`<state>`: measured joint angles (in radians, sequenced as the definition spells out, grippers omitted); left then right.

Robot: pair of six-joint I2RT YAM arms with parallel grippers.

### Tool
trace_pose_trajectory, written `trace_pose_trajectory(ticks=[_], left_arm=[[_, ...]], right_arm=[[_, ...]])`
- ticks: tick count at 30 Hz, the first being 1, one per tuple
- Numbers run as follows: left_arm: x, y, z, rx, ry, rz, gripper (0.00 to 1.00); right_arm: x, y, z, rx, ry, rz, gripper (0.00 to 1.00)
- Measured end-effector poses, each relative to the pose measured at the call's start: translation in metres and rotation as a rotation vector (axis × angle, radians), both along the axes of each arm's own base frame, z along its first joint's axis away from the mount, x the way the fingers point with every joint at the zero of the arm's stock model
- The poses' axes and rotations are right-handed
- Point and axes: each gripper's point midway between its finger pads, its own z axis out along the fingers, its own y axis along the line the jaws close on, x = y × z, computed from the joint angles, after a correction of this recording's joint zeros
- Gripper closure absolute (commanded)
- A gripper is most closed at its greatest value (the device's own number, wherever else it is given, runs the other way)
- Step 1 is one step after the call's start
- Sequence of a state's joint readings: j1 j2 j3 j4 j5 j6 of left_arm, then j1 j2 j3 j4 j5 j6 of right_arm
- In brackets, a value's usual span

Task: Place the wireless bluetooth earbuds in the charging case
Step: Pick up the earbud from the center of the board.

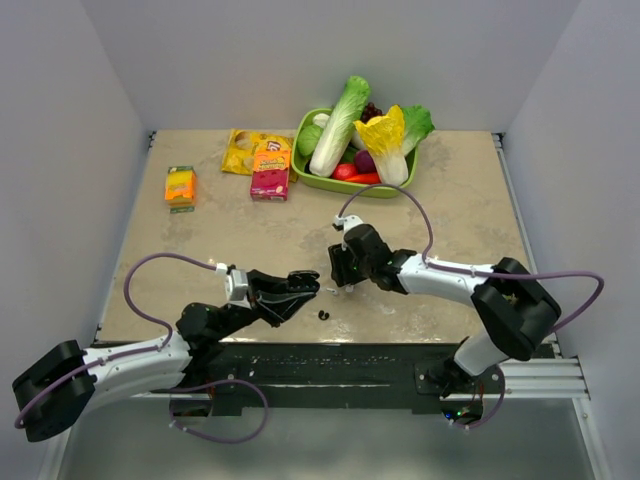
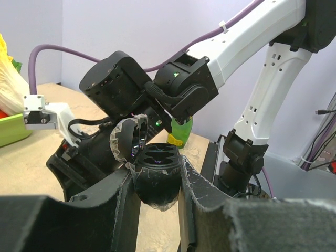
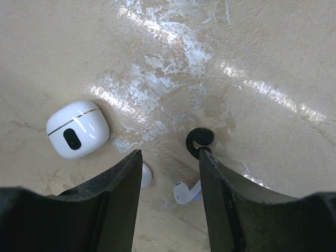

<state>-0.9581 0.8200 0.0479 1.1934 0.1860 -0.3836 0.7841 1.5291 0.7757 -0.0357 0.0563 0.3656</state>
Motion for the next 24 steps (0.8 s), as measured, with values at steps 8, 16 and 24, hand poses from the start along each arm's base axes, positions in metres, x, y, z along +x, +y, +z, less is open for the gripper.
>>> trace_pose_trajectory(ticks=[8,16,24], left_arm=[[-0.001,0.001,0.002,-0.006,-0.004,0.000,1.00],[-0.001,0.001,0.004,-0.011,-0.007,0.000,1.00],[-0.002,0.002,0.006,-0.018,-0.010,0.001,1.00]], right_arm=[[0.001,0.003,-0.010,-0.019,0.010,0.015,0.49],[0.009,0.010,-0.011,-0.016,0.001,0.019,0.50],[0.013,0.010,-0.010,-0.015,-0.009,0.009,0.52]])
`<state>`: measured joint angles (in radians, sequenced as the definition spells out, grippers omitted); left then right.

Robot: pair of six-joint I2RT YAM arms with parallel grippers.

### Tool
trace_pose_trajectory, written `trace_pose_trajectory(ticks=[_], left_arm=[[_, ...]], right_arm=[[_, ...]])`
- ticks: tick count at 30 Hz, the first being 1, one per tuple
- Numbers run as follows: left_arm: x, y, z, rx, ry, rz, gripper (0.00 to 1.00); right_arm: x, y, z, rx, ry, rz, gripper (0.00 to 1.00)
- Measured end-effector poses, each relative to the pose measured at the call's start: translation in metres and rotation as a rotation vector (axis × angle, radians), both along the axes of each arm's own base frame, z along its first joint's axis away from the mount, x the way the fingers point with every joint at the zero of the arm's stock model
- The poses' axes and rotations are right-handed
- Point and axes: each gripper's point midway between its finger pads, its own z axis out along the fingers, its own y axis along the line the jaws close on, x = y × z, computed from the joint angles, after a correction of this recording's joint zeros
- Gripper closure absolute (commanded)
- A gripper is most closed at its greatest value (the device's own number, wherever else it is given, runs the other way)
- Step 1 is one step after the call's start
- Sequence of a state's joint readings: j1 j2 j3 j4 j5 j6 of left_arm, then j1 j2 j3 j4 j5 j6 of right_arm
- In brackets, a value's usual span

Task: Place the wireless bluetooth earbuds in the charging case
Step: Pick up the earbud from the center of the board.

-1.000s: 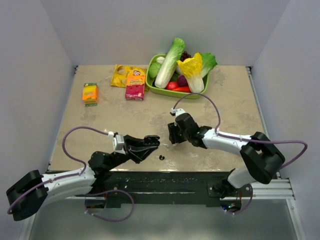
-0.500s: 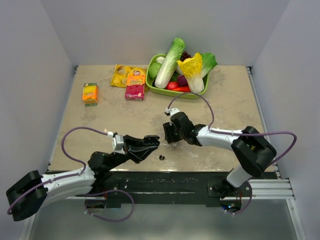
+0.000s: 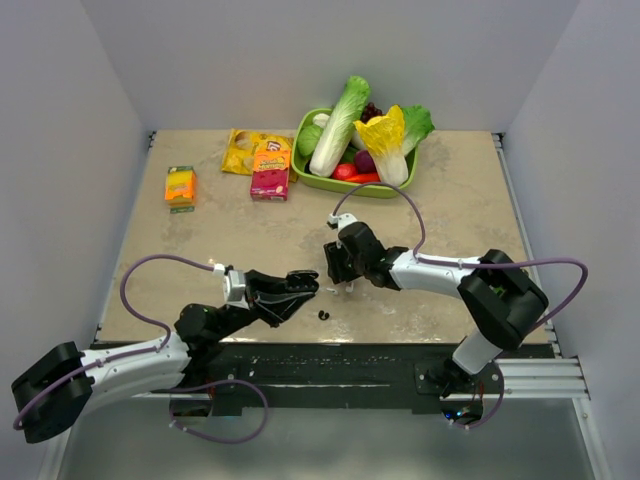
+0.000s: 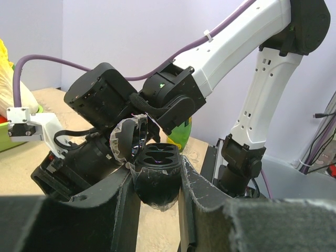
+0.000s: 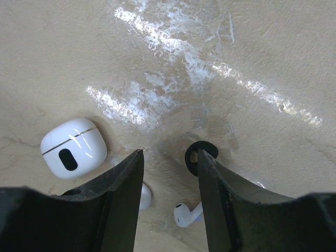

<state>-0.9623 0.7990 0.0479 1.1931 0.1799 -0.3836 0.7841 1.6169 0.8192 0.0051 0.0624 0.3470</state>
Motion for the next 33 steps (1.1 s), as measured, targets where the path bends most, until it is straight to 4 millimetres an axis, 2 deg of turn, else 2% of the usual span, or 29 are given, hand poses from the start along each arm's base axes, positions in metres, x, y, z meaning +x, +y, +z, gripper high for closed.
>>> trace_pose_trajectory(ticks=[18,33], left_arm=[[0.001,-0.001,-0.002,0.006,0.006,0.001,1.00],[0.003,-0.004,-0.009,0.023,0.019,0.000,1.00]], right_arm=[[0.007,-0.012,-0.002,-0.045,-0.031,-0.052,0.61],[0.000,-0.036,-0.013,-0.128,-0.010,-0.093,0.75]])
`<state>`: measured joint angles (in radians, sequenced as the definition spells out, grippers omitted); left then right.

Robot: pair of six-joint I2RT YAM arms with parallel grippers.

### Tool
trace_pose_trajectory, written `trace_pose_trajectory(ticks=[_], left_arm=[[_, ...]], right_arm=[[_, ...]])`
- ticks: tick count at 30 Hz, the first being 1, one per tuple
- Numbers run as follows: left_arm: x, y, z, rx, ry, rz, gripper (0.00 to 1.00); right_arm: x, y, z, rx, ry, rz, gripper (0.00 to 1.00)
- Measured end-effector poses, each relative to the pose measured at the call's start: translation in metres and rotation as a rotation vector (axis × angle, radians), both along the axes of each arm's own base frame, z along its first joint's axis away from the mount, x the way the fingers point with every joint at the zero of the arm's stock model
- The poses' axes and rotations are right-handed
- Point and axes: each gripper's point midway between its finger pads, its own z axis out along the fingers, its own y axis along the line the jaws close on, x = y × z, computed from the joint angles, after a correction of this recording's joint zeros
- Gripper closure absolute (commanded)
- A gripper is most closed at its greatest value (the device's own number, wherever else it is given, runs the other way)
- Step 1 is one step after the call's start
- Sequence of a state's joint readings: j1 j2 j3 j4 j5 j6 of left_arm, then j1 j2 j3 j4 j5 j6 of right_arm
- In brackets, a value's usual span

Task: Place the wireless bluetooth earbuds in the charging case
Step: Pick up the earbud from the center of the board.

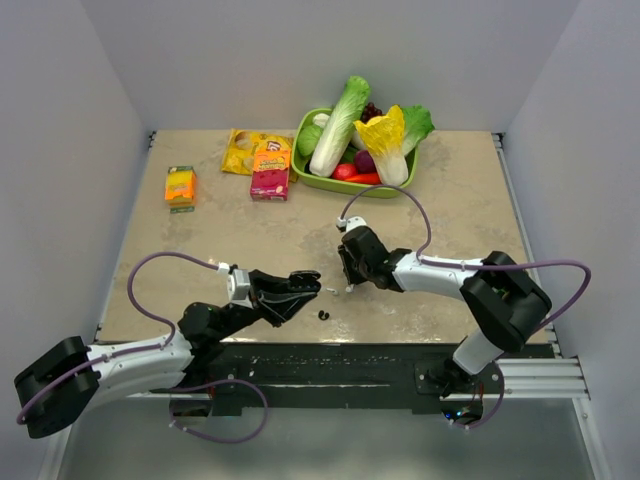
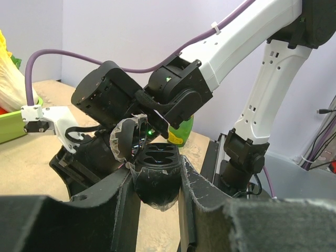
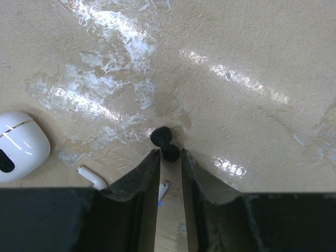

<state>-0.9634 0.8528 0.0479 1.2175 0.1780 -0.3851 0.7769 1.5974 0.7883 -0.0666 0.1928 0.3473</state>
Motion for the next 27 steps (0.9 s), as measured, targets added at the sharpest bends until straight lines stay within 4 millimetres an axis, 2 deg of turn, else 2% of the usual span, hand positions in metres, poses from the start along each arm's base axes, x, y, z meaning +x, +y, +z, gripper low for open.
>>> trace_pose_trajectory(ticks=[8,11,15,17,21,24,27], left_arm=[[0.000,0.000,0.000,0.000,0.001,-0.002,1.00],[-0.001,-0.001,-0.001,0.001,0.002,-0.003,1.00],[-0.001,-0.001,0.000,0.001,0.002,-0.004,1.00],[-0.001,-0.001,-0.001,0.001,0.002,-0.006,1.00],[-0.001,-0.001,0.000,-0.001,0.003,-0.003,1.00],[0.001,0.000,0.002,-0.010,0.003,0.007,1.00],[0.002,0.002,0.004,-0.019,0.002,0.017,1.00]], right_arm=[[0.000,-0.001,-0.001,-0.006,-0.001,-0.003,0.85],[0.000,-0.002,0.000,-0.006,-0.003,-0.003,0.99],[0.000,-0.002,0.011,0.012,-0.022,-0.004,1.00],[-0.001,-0.003,0.029,0.038,-0.052,-0.006,1.00],[-0.001,-0.006,0.087,0.127,-0.162,-0.002,1.00],[-0.010,-0.012,0.131,0.188,-0.237,0.022,1.00],[-0.028,-0.014,0.169,0.252,-0.289,0.084,1.00]])
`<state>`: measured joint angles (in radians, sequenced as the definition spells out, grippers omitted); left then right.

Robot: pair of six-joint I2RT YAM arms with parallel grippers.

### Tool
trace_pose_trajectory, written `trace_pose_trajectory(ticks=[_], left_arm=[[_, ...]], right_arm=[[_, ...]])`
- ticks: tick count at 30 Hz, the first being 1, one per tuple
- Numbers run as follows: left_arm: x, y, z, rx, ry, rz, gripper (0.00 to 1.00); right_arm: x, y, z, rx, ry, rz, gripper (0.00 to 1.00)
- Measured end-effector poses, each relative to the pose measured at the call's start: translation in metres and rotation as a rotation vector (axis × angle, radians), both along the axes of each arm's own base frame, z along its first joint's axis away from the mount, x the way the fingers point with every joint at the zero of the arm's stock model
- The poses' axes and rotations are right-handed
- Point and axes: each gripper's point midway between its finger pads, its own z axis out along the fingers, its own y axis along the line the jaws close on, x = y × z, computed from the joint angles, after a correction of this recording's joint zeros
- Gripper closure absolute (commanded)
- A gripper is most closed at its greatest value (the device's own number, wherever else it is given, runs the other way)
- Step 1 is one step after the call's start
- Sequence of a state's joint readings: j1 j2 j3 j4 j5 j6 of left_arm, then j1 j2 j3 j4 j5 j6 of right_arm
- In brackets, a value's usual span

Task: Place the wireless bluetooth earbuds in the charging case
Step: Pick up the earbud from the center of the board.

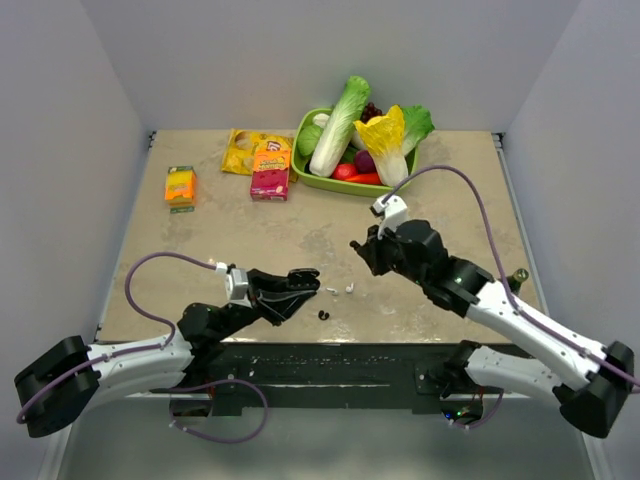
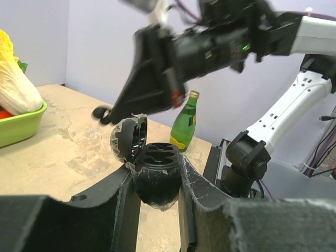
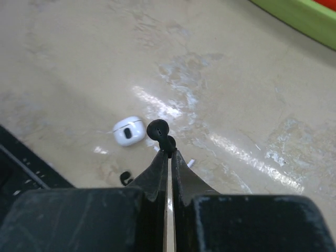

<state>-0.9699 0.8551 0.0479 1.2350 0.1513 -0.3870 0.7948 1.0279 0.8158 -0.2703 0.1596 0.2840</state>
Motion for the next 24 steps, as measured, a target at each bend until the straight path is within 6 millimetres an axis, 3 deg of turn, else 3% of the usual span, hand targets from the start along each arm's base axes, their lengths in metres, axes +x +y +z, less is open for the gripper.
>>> trace_pose_trajectory(ticks=[6,10,13,17,21,24], left_arm=[[0.002,-0.001,-0.004,0.018,-0.005,-0.006,1.00],[-0.002,-0.007,-0.018,0.071,-0.003,-0.059,1.00],[-0.012,-0.012,-0.030,0.119,-0.003,-0.125,1.00],[-0.022,-0.018,-0.049,0.186,0.020,-0.197,1.00],[-0.028,-0.022,-0.061,0.231,0.036,-0.246,1.00],[-0.029,-0.027,-0.058,0.240,0.028,-0.268,1.00]], right_arm=[[-0.060,0.009,0.080,0.099,-0.104,0.265,1.00],[-0.103,0.014,0.110,0.128,-0.131,0.462,1.00],[-0.125,0.015,0.115,0.122,-0.129,0.559,1.00],[-0.143,0.018,0.106,0.088,-0.084,0.647,1.00],[-0.148,0.023,0.091,0.042,-0.028,0.678,1.00],[-0.149,0.026,0.080,0.012,0.008,0.688,1.00]])
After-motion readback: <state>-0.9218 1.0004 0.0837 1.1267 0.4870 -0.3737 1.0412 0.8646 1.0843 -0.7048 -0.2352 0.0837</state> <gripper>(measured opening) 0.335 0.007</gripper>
